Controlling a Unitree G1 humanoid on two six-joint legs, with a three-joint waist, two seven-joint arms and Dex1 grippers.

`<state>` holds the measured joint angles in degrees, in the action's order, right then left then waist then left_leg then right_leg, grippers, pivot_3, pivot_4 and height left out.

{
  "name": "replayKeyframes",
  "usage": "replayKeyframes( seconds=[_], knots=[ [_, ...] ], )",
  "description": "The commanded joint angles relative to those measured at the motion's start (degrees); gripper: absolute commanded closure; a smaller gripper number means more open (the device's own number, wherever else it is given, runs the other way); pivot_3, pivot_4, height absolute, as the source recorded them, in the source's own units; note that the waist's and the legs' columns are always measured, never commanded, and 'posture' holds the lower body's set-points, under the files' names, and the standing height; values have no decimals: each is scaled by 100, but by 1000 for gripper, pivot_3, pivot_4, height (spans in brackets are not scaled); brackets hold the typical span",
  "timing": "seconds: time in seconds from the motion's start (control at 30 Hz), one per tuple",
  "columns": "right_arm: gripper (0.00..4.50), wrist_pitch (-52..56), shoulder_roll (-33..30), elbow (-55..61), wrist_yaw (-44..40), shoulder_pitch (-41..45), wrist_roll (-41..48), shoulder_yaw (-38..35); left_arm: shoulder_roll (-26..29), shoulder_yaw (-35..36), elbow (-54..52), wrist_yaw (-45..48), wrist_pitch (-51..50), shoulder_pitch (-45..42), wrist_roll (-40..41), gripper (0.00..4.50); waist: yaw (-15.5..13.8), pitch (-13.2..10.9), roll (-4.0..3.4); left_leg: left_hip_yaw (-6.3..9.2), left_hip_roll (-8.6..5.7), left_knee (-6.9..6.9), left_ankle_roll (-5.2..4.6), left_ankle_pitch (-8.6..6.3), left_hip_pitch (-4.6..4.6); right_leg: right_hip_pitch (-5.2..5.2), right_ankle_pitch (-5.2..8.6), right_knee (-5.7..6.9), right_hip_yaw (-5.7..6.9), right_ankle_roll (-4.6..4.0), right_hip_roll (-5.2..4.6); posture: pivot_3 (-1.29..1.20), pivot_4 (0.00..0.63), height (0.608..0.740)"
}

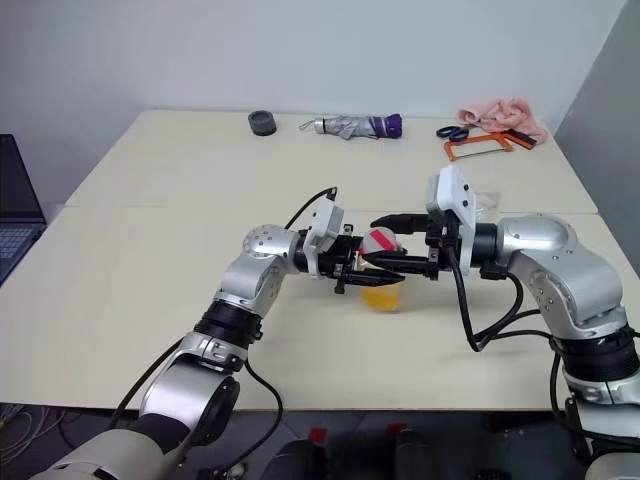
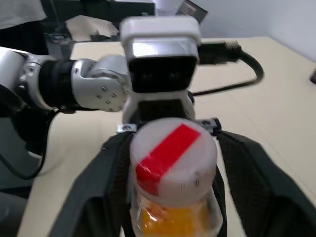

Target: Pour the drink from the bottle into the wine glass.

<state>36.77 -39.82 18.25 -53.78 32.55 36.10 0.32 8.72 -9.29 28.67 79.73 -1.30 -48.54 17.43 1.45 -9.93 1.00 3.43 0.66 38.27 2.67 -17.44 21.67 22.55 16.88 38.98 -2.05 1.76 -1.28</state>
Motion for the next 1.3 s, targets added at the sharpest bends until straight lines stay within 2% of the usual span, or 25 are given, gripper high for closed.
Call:
replayKeyframes(
  seconds=[0.03, 0.07, 0.17, 0.27, 0.33, 0.5, 0.83, 0.93, 1.13, 1.2, 1.3],
  knots=[
    [191, 311, 145, 1064, 1019, -543, 436, -968, -40, 82, -340, -285, -17, -30, 65, 2614, -7, 0, 0, 10, -1, 12, 2, 1, 31, 19, 0, 4, -3, 0, -3, 0, 150, 740],
    [0, 425, 266, 1387, 1370, -720, 555, -1119, -46, 86, -352, -365, -8, 0, 52, 2615, -6, 1, -2, 11, -1, 31, 4, 2, 48, 35, 0, 10, -5, 0, -2, 0, 150, 740],
    [0, 752, 815, 2362, 2596, -1111, 729, -1185, -79, 97, -365, -563, -56, 58, 61, 2628, 19, 2, -3, 18, -2, 55, 13, 8, 95, 70, -2, 25, -3, 3, -2, 0, 150, 740],
    [0, 992, 1537, 3126, 3905, -1315, 298, -652, -92, 28, -403, -547, -141, 92, 99, 2629, 31, 2, -4, 26, -3, 55, 11, 7, 94, 72, -2, 38, -5, 3, 1, 0, 150, 740],
    [0, 1044, 1761, 3245, 4410, -1319, -158, -296, -91, -20, -384, -463, -138, 70, 89, 2629, 31, 3, -5, 30, -10, 57, 10, 6, 93, 73, -2, 49, -5, 3, 5, 0, 150, 740],
    [0, 940, 1933, 3209, 4828, -1431, -760, 216, -84, -94, -147, -206, -53, -93, 22, 2630, 34, 3, -5, 24, -29, 65, 6, 7, 87, 73, -2, 55, 2, 5, 14, 0, 150, 740],
    [0, 700, 2080, 2951, 4738, -1690, -1120, 349, -136, -43, 233, -9, 144, -328, -55, 2630, 35, 3, -5, 25, -33, 64, -2, 3, 88, 73, -2, 55, 0, 4, 15, 0, 150, 740],
    [570, 649, 2137, 2933, 4713, -1652, -1116, 262, -130, -28, 289, 8, 188, -356, -70, 2630, 37, 3, -5, 25, -33, 64, -2, 3, 88, 73, -2, 55, 0, 4, 16, 0, 150, 740],
    [2541, 629, 2157, 2939, 4595, -1651, -1102, 236, -120, -14, 328, 13, 228, -350, -81, 2630, 38, 3, -6, 26, -33, 64, -3, 3, 88, 73, -2, 56, 0, 4, 15, 0, 150, 740],
    [2541, 590, 2109, 2915, 4435, -1667, -1032, 233, -111, -15, 331, 31, 226, -349, -79, 2630, 38, 3, -6, 27, -33, 64, -3, 3, 88, 73, -2, 56, 1, 4, 15, 0, 150, 740],
    [2541, 406, 1820, 2704, 3558, -1617, -534, 48, -71, -13, 323, 131, 152, -353, -38, 2631, 38, 3, -5, 27, -34, 64, -3, 3, 88, 73, -2, 56, 1, 4, 15, 0, 150, 740]
  ],
)
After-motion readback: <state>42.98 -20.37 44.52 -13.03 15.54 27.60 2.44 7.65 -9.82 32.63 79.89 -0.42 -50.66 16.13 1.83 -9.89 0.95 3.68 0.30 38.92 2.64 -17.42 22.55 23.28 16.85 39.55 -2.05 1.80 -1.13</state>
